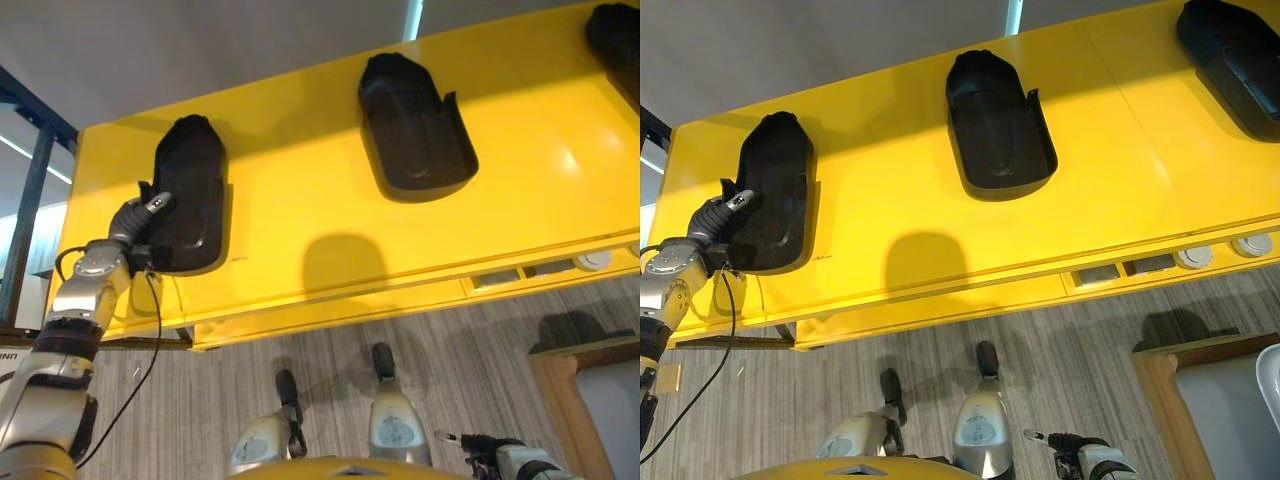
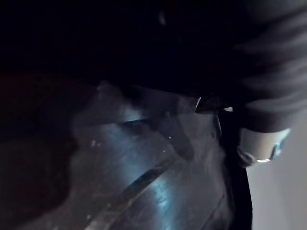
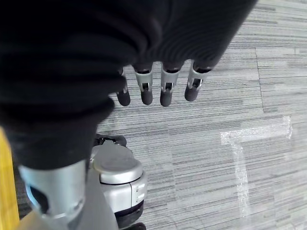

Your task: Move parts from the plastic box to the shelf.

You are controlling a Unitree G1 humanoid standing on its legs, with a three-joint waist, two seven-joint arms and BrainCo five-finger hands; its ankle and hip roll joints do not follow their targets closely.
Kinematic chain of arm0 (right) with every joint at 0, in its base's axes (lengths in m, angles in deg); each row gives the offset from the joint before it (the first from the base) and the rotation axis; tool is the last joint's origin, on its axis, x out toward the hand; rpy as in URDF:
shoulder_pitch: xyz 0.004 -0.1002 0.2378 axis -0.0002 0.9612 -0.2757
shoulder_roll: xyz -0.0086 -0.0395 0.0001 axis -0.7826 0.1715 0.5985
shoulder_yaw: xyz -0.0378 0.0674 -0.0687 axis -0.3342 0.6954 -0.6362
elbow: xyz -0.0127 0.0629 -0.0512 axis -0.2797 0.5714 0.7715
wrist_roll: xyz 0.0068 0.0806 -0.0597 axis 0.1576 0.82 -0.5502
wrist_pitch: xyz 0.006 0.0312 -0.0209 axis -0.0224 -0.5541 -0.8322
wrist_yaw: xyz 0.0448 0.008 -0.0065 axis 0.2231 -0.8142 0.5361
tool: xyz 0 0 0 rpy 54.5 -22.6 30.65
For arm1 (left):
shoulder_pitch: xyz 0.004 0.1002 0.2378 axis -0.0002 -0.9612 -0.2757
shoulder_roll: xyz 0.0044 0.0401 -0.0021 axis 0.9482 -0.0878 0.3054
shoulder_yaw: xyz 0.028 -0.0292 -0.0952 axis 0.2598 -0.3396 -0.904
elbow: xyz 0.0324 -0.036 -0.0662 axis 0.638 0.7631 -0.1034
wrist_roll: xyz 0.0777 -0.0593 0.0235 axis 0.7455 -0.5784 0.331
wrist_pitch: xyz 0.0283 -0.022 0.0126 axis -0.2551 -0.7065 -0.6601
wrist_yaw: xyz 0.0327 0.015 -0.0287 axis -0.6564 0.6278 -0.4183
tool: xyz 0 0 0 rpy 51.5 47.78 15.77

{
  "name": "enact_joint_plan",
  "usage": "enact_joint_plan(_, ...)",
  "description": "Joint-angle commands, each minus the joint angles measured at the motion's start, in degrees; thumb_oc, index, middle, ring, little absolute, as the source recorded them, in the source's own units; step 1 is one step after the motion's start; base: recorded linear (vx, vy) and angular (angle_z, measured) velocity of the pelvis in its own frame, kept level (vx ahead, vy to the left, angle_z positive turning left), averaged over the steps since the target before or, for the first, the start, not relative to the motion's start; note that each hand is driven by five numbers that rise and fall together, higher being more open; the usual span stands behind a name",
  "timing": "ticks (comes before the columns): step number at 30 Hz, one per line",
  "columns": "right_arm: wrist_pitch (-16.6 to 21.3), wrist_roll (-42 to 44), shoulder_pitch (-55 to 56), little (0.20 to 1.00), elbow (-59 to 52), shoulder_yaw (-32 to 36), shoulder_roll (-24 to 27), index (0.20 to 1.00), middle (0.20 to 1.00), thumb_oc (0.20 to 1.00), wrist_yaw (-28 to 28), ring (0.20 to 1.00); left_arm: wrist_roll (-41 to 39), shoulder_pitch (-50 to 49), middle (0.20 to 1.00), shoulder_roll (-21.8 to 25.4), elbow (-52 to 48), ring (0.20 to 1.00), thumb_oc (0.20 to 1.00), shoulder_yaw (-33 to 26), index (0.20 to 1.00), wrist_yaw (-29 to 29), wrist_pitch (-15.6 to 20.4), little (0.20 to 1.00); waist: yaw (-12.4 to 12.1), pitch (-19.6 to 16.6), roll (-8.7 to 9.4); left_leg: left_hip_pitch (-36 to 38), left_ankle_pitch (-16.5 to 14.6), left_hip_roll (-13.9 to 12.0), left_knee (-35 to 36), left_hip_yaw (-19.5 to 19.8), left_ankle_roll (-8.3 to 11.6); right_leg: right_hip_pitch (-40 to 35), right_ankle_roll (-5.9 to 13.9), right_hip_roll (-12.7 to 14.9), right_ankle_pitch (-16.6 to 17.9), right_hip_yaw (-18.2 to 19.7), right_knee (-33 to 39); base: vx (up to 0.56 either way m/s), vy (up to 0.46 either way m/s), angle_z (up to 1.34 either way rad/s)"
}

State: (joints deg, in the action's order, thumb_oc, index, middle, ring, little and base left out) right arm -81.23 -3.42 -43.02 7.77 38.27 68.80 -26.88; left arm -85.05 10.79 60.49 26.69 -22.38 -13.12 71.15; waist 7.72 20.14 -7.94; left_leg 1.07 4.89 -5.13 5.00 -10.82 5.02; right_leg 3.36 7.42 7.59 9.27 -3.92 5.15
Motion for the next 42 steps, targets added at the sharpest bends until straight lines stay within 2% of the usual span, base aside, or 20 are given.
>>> enact_joint_plan(1, -1.32, 1.64, 0.29, 1.0, 1.34, -1.48, -1.63, 1.0, 1.0, 1.0, 0.84, 1.0, 5.34, 0.74, 1.0, 0.34, 6.56, 1.0, 1.0, 3.37, 1.0, 0.09, -4.87, 1.0, -0.06, -0.59, 2.46, -1.75, -3.29, -1.56, 0.0, -1.64, 0.65, -3.69, -1.45, 0.09, -9.36, -1.89, -0.22, 0.0, 0.0, 0.0)
enact_joint_plan(8, -1.22, 2.44, 0.75, 1.0, 1.79, -1.18, -2.76, 1.0, 1.0, 1.0, 0.7, 1.0, 13.39, 1.63, 1.0, 1.3, 6.73, 1.0, 1.0, 5.56, 1.0, 2.42, -7.1, 1.0, -0.34, -3.95, 2.64, 0.06, -3.36, -1.94, 0.0, -2.65, 0.72, -6.08, -1.19, 0.0, -9.77, -2.33, -0.15, 0.01, -0.005, 0.0)
enact_joint_plan(11, -1.74, 2.21, 1.21, 1.0, 1.98, -1.22, -3.18, 1.0, 1.0, 1.0, 0.48, 1.0, 17.76, 4.11, 1.0, 4.07, 7.51, 1.0, 1.0, 7.5, 1.0, 2.58, -8.05, 1.0, -0.34, -6.42, 2.59, 1.56, -3.62, -2.19, 0.0, -3.43, 0.81, -7.53, -0.91, -0.07, -10.03, -2.45, -0.15, 0.02, -0.001, -0.01)
enact_joint_plan(14, -1.93, 2.02, 1.46, 1.0, 2.98, -1.35, -3.69, 1.0, 1.0, 1.0, 0.42, 1.0, 21.87, 8.07, 1.0, 7.63, 7.28, 1.0, 1.0, 9.23, 1.0, 1.29, -6.48, 1.0, -0.66, -8.27, 2.71, 3.29, -4.12, -2.27, 0.0, -3.82, 0.74, -9.36, -0.63, -0.08, -10.34, -2.92, -0.15, 0.01, -0.008, -0.04)
enact_joint_plan(16, -1.74, 2.24, 1.38, 1.0, 3.53, -1.3, -3.86, 1.0, 1.0, 1.0, 0.39, 1.0, 24.19, 9.46, 1.0, 9.21, 6.36, 1.0, 1.0, 9.83, 1.0, 0.07, -6.97, 1.0, -0.97, -8.95, 2.72, 3.41, -4.16, -2.36, 0.0, -3.88, 0.72, -9.54, -0.61, -0.13, -10.31, -3.05, -0.15, 0.0, 0.0, 0.0)
enact_joint_plan(18, -2.0, 3.01, 1.22, 1.0, 3.94, -1.25, -4.07, 1.0, 1.0, 1.0, 0.36, 1.0, 23.75, 10.89, 1.0, 11.49, 5.12, 1.0, 1.0, 10.16, 1.0, -0.95, -6.44, 1.0, -1.41, -9.53, 2.82, 3.92, -4.38, -2.39, 0.0, -3.78, 0.63, -10.1, -0.56, -0.12, -10.42, -3.43, -0.15, -0.01, -0.017, 0.0)
enact_joint_plan(20, -2.18, 4.13, 0.94, 1.0, 4.43, -1.29, -4.53, 1.0, 1.0, 1.0, 0.16, 1.0, 22.95, 11.54, 1.0, 13.48, 2.76, 1.0, 1.0, 9.35, 1.0, -3.56, -4.76, 1.0, -2.13, -10.1, 3.08, 4.43, -4.69, -2.47, 0.0, -3.59, 0.49, -10.78, -0.61, -0.13, -10.68, -3.87, -0.15, -0.03, -0.045, 0.02)
enact_joint_plan(23, -2.28, 5.38, 0.85, 1.0, 4.96, -1.14, -5.23, 1.0, 1.0, 1.0, -0.04, 1.0, 18.41, 10.28, 1.0, 15.27, -3.46, 1.0, 1.0, 6.35, 1.0, -5.53, 2.59, 1.0, -3.25, -10.73, 3.56, 5.1, -5.24, -2.5, 0.0, -2.9, 0.29, -11.49, -0.78, -0.19, -11.01, -4.34, -0.15, -0.03, -0.046, 0.16)
enact_joint_plan(24, -2.61, 4.83, 0.92, 1.0, 5.14, -0.76, -5.54, 1.0, 1.0, 1.0, 0.42, 1.0, 16.15, 8.35, 1.0, 15.16, -9.96, 1.0, 1.0, 4.03, 1.0, -6.19, 3.31, 1.0, -3.84, -10.98, 3.84, 5.29, -5.57, -2.53, 0.0, -2.51, 0.26, -11.73, -0.92, -0.19, -11.24, -4.58, -0.15, -0.03, -0.05, 0.2)
enact_joint_plan(25, -2.93, 4.27, 1.32, 1.0, 5.36, -0.17, -6.26, 1.0, 1.0, 1.0, 0.79, 1.0, 17.04, 2.79, 0.853, 13.25, -19.53, 0.853, 0.853, -0.31, 0.853, -5.86, 6.94, 0.853, -4.92, -11.14, 4.34, 5.46, -6.1, -2.51, 0.0, -1.68, 0.19, -12.04, -1.1, -0.13, -11.56, -5.06, -0.15, -0.03, -0.047, 0.13)
enact_joint_plan(26, -2.89, 4.3, 1.5, 1.0, 5.37, -0.08, -6.55, 1.0, 1.0, 1.0, 0.74, 1.0, 16.13, 1.09, 0.583, 12.23, -21.9, 0.583, 0.583, -1.37, 0.583, -5.96, 7.64, 0.583, -5.29, -11.17, 4.52, 5.5, -6.23, -2.5, 0.0, -1.43, 0.17, -12.14, -1.16, -0.12, -11.65, -5.22, -0.15, -0.02, -0.034, 0.05)
enact_joint_plan(27, -2.85, 4.34, 1.67, 1.0, 5.36, -0.09, -6.7, 1.0, 1.0, 1.0, 0.73, 1.0, 15.68, -0.3, 0.492, 11.48, -23.27, 0.492, 0.492, -2.23, 0.492, -5.75, 8.4, 0.492, -5.48, -11.21, 4.61, 5.54, -6.33, -2.49, 0.0, -1.26, 0.15, -12.22, -1.19, -0.1, -11.72, -5.34, -0.15, -0.01, -0.031, 0.07)
enact_joint_plan(28, -2.53, 4.58, 2.34, 1.0, 5.52, 0.15, -7.65, 1.0, 1.0, 1.0, 0.52, 1.0, 13.72, -6.86, 0.2, 6.53, -30.96, 0.2, 0.2, -5.1, 0.2, -4.3, 10.69, 0.2, -6.41, -11.35, 5.11, 5.62, -6.71, -2.41, 0.0, -0.5, 0.02, -12.55, -1.39, -0.14, -12.03, -5.72, -0.15, -0.03, -0.036, 0.19)
enact_joint_plan(29, -2.08, 4.5, 2.93, 1.0, 5.57, 0.38, -8.34, 1.0, 1.0, 1.0, 0.51, 1.0, 9.94, -12.99, 0.2, -0.31, -35.69, 0.2, 0.2, -5.51, 0.2, -3.69, 13.5, 0.2, -7.32, -11.26, 5.56, 5.56, -6.93, -2.3, 0.0, 0.42, -0.11, -12.79, -1.58, -0.15, -12.18, -6.26, -0.15, -0.03, -0.043, 0.21)
enact_joint_plan(30, -2.23, 4.26, 3.06, 1.0, 5.53, 0.56, -8.64, 1.0, 1.0, 1.0, 0.57, 1.0, 11.39, -15.81, 0.2, -3.39, -37.56, 0.2, 0.2, -5.38, 0.2, -4.12, 13.88, 0.2, -7.78, -11.2, 5.75, 5.54, -7.04, -2.29, 0.0, 0.83, -0.15, -12.96, -1.72, -0.21, -12.28, -6.57, -0.15, -0.03, -0.034, 0.17)
enact_joint_plan(33, -1.76, 4.62, 3.3, 1.0, 5.84, 0.08, -9.65, 1.0, 1.0, 1.0, 0.39, 1.0, 9.15, -22.48, 0.2, -11.01, -37.99, 0.2, 0.2, -3.48, 0.2, -5.38, 19.33, 0.2, -9.09, -10.97, 6.43, 5.43, -7.22, -2.12, 0.0, 1.74, -0.28, -13.24, -2.02, -0.4, -12.3, -7.41, -0.15, -0.03, -0.036, 0.17)
enact_joint_plan(35, -1.79, 4.65, 2.96, 1.0, 5.8, -0.21, -10.06, 1.0, 1.0, 1.0, 0.53, 1.0, 8.75, -24.55, 0.2, -12.84, -37.47, 0.2, 0.2, -1.48, 0.2, -5.47, 23.13, 0.2, -9.73, -10.68, 6.77, 5.3, -7.33, -1.9, 0.0, 2.21, -0.41, -13.3, -2.19, -0.47, -12.22, -7.75, -0.15, -0.03, -0.031, 0.18)
enact_joint_plan(37, -1.66, 6.59, 2.15, 1.0, 5.87, -1.26, -10.42, 1.0, 1.0, 1.0, 0.04, 1.0, 6.79, -26.88, 0.2, -14.44, -37.33, 0.2, 0.2, 1.26, 0.2, -3.87, 31.13, 0.2, -10.85, -10.24, 7.3, 5.2, -7.53, -1.71, 0.0, 2.76, -0.58, -13.57, -2.37, -0.46, -12.21, -8.61, -0.15, -0.03, -0.046, 0.23)
enact_joint_plan(39, -2.29, 9.06, 0.59, 1.0, 5.49, -2.06, -10.77, 1.0, 1.0, 1.0, -1.1, 1.0, 8.61, -28.25, 0.2, -15.15, -37.28, 0.2, 0.2, 5.38, 0.2, -2.33, 34.4, 0.2, -11.73, -9.59, 7.52, 4.86, -7.47, -1.61, 0.0, 3.25, -0.63, -13.62, -2.62, -0.5, -12.11, -9.29, -0.15, -0.04, -0.046, 0.3)
enact_joint_plan(42, -2.06, 10.59, -0.23, 1.0, 5.83, -2.09, -10.62, 1.0, 1.0, 1.0, -1.44, 1.0, 8.33, -28.56, 0.2, -14.92, -36.37, 0.2, 0.2, 8.05, 0.2, -1.54, 34.43, 0.2, -12.12, -9.19, 7.38, 4.6, -7.51, -1.54, 0.0, 3.49, -0.63, -13.59, -2.7, -0.48, -12.19, -9.78, -0.15, -0.03, -0.012, 0.18)
